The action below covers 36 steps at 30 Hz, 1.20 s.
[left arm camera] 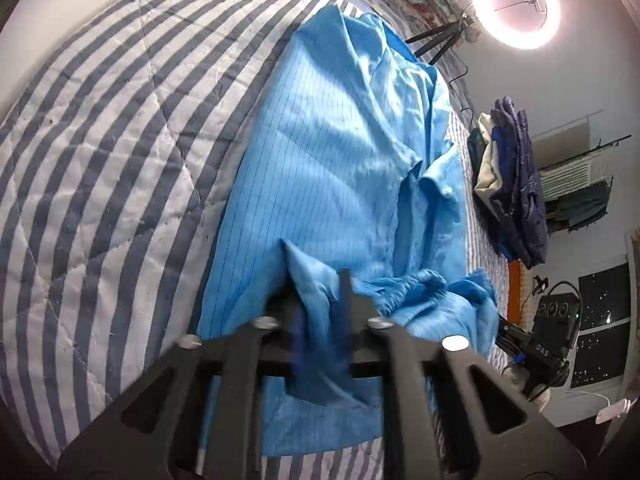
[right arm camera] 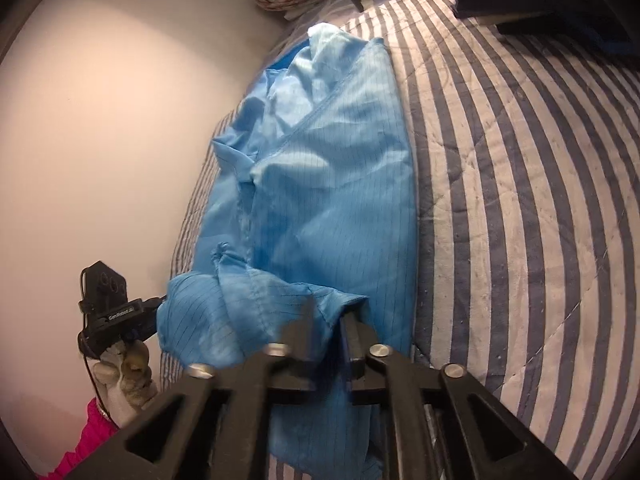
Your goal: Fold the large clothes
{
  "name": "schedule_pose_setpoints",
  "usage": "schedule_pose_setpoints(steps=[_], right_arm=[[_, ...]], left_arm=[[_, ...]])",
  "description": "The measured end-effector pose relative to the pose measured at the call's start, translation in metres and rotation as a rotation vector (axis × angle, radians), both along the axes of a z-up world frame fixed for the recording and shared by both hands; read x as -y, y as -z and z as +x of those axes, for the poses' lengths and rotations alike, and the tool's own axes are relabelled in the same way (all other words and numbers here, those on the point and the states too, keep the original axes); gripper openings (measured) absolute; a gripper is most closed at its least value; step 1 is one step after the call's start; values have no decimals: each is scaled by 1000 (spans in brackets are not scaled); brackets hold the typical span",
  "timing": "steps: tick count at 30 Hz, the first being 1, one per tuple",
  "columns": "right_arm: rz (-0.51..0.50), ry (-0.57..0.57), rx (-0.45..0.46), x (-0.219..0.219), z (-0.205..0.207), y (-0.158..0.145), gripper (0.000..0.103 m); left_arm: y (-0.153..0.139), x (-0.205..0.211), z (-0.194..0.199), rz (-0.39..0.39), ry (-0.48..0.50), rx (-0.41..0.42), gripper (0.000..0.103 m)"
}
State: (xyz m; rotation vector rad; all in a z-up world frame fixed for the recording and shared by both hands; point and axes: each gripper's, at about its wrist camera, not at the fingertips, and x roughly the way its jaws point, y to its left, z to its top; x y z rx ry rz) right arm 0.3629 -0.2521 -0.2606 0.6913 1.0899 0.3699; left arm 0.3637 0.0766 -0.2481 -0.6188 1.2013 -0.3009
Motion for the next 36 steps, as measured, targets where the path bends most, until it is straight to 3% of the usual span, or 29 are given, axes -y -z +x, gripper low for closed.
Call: schedule_pose_setpoints(steps=[1,3,8,12,18,22,26,30,36], right_arm=[[-5,6,15,2,-2,-6,33],[-15,11,60,9,-12,-20,33],[-31,-87,113,9,-41,-36,31],[-78,-182,103,-8,-48,-27,30],[-144,-232,101,-24,-7,-11,30],[-110,-148,103,-11,39,-5,30],[-113,-98,39,-6,64,11,37],[-176,-124,77,-15,45,-2,37],[-271,-155,173,-26,-14,-28,37]], left_arm=[[-8,-5,-1,-9,-15,27,40],[-23,-12,-1,2,-30,69,53],[-49,-17,-18,55,65,146,54],[-35,-16,-27,66,112,100,54],[-9,-12,-23,77,104,39,53],[5,-9,-19,141,88,22,54],[17,-13,-16,167,54,5,53],[12,-16,-17,189,59,33,54],[0,-7,-7,185,67,79,53]])
